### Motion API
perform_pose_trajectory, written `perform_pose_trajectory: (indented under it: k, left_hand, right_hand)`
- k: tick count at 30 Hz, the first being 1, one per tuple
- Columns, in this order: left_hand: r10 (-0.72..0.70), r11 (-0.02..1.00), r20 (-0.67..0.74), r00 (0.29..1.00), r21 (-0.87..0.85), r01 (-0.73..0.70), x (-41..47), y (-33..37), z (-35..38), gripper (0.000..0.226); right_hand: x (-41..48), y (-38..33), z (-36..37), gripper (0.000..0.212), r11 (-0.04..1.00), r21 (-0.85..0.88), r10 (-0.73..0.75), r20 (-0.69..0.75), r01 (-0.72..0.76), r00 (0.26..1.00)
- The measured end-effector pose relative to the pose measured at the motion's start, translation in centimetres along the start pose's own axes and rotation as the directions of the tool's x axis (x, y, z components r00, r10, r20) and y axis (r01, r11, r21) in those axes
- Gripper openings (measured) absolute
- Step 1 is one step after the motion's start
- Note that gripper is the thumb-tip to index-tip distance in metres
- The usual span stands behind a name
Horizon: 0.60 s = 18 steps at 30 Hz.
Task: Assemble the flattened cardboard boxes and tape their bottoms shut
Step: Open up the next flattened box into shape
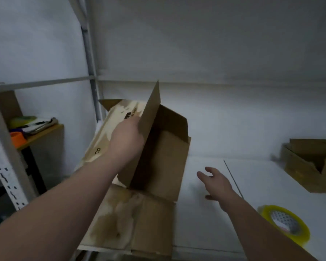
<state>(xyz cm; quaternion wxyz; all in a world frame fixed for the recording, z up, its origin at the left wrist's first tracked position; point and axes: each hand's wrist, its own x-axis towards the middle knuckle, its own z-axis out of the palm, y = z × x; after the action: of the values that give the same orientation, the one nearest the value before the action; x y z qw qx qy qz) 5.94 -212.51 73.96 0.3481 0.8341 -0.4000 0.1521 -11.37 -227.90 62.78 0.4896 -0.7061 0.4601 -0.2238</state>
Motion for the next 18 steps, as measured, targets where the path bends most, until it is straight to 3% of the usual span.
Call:
perform_pose_trajectory:
  k: [5, 9, 13, 16, 18]
  left_hand:
    - [0.057, 0.985, -0.143, 0.988, -0.151, -0.078, 1.1, 0.9, -2.3, 0.039]
    - [0.006, 0.946, -0.173, 0.985, -0.319, -0.062, 1.6, 1.6, -3.7, 0.034]
    - [-0.064, 0.842, -0.190, 0.980, -0.537, -0.049, 2.1, 2.8, -4.9, 0.030]
    - [-0.127, 0.750, -0.175, 0.976, -0.661, -0.021, 2.7, 3.9, -5.6, 0.028]
    - [-0.158, 0.674, -0.148, 0.976, -0.739, -0.003, 3.1, 4.5, -5.9, 0.027]
  right_hand:
    - [-1.0, -1.6, -1.3, 0.063, 0.999, 0.024, -0.021, 0.003, 0.021, 1.000]
    - [-1.1, -1.2, -2.9, 0.077, 1.000, -0.023, 0.010, -0.041, -0.011, 0.999]
    - [-1.5, -0.9, -4.0, 0.086, 0.997, 0.031, 0.072, 0.044, -0.074, 0.996]
    - [-1.6, -1.1, -4.4, 0.061, 0.996, -0.029, 0.092, 0.116, -0.089, 0.989]
    - [-1.3, -1.3, -5.0, 0.036, 0.998, -0.056, 0.008, 0.008, -0.007, 1.000]
